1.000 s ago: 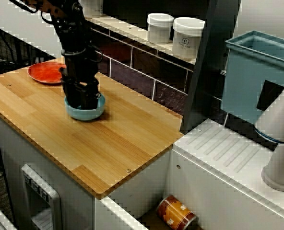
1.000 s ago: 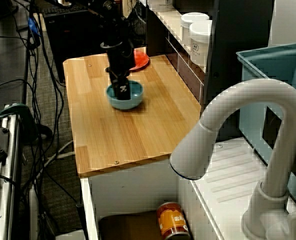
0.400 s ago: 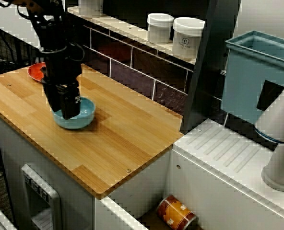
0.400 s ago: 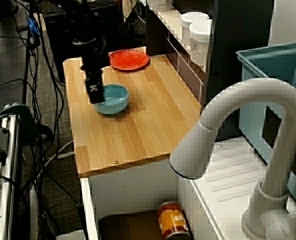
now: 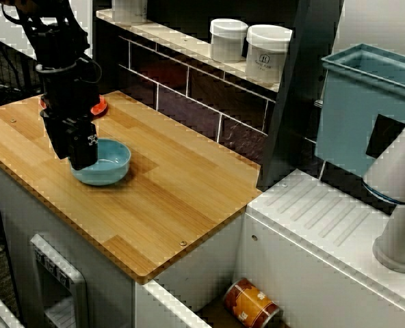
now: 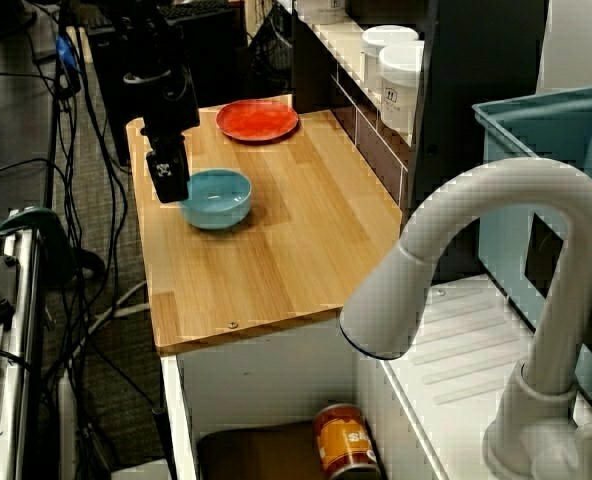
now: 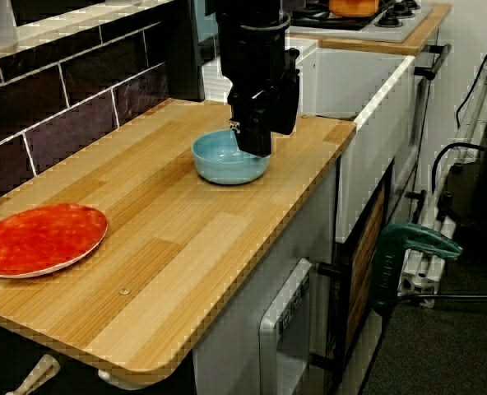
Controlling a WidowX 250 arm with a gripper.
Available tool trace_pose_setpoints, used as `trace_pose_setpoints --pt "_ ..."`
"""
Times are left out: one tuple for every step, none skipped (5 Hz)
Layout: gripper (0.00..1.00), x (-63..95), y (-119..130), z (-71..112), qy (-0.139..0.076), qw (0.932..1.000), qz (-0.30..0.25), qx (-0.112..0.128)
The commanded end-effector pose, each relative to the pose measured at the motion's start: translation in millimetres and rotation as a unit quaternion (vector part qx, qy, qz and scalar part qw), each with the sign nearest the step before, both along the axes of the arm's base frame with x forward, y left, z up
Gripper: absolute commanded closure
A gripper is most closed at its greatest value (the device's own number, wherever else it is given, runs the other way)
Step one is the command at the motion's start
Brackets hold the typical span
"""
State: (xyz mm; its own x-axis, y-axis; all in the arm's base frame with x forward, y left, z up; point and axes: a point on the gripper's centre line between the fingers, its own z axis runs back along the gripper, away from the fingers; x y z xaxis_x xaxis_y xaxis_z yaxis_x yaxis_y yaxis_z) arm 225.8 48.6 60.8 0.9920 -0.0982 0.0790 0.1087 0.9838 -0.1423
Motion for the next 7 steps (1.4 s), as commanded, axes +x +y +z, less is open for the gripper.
trace_pose_setpoints --pt "0.21 -2.3 -5.4 15.9 -0.031 0.9993 -0.020 0.006" --pt "0.18 7.9 -17.3 11.1 -0.046 0.9987 -0.021 0.011" --pt "0.20 22.1 -23.4 2.2 -0.052 0.9984 -0.015 0.015" --pt "0.23 38.2 -28.1 -3.0 -0.050 0.9985 -0.010 0.019" --pt "0.25 47.2 -27.2 -9.3 -0.044 0.9987 -0.006 0.024" --pt "0.17 49.9 -25.6 -16.5 -0.037 0.9990 -0.005 0.026" --pt "0.24 44.1 -25.7 -18.1 -0.034 0.9990 -0.008 0.028"
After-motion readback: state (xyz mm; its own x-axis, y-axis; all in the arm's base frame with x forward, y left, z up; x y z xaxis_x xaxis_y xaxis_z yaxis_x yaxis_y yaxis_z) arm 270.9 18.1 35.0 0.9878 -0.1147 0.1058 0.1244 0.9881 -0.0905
